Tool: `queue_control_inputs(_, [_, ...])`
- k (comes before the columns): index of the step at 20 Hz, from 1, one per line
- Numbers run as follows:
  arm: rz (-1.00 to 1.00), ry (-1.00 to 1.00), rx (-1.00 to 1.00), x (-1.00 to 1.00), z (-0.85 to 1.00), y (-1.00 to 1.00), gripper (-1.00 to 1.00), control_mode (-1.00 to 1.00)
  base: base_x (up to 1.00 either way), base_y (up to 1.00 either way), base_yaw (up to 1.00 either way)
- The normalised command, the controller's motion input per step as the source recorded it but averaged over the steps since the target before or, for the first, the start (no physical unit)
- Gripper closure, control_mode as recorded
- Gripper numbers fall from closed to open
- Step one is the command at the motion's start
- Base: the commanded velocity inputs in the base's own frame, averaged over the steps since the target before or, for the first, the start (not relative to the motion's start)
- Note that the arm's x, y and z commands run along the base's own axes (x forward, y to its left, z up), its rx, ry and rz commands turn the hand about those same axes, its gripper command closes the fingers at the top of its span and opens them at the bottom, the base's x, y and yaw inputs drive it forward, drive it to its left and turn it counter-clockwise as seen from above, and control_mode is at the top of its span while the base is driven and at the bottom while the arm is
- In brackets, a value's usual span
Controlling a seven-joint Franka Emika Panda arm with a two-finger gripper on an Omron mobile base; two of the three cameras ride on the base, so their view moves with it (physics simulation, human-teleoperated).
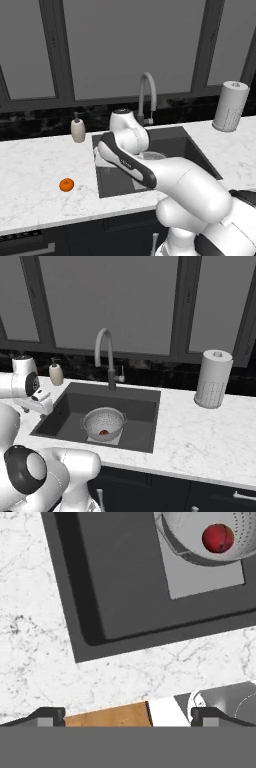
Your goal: Put the colander in the sink, put the mango, orange in the colander, and turn on the sink faucet and pour water over the colander.
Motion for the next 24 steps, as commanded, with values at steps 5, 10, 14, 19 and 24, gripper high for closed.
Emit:
queue_control_inputs(5, [0.31,0.0,0.0,0.24,0.0,0.7,-1.0,-1.0,0.0,0.0,0.0])
queue_control_inputs(10, [0.23,0.0,-0.01,0.1,0.0,0.86,-1.0,-1.0,0.0,0.0,0.0])
queue_control_inputs(14, [0.11,0.0,-0.01,0.22,0.0,0.64,-1.0,-1.0,0.0,0.0,0.0])
queue_control_inputs(19, [0.01,0.0,0.0,0.29,0.0,0.35,-1.0,-1.0,0.0,0.0,0.0])
queue_control_inputs(24, [0.02,0.0,-0.01,0.27,0.0,0.4,-1.0,-1.0,0.0,0.0,0.0])
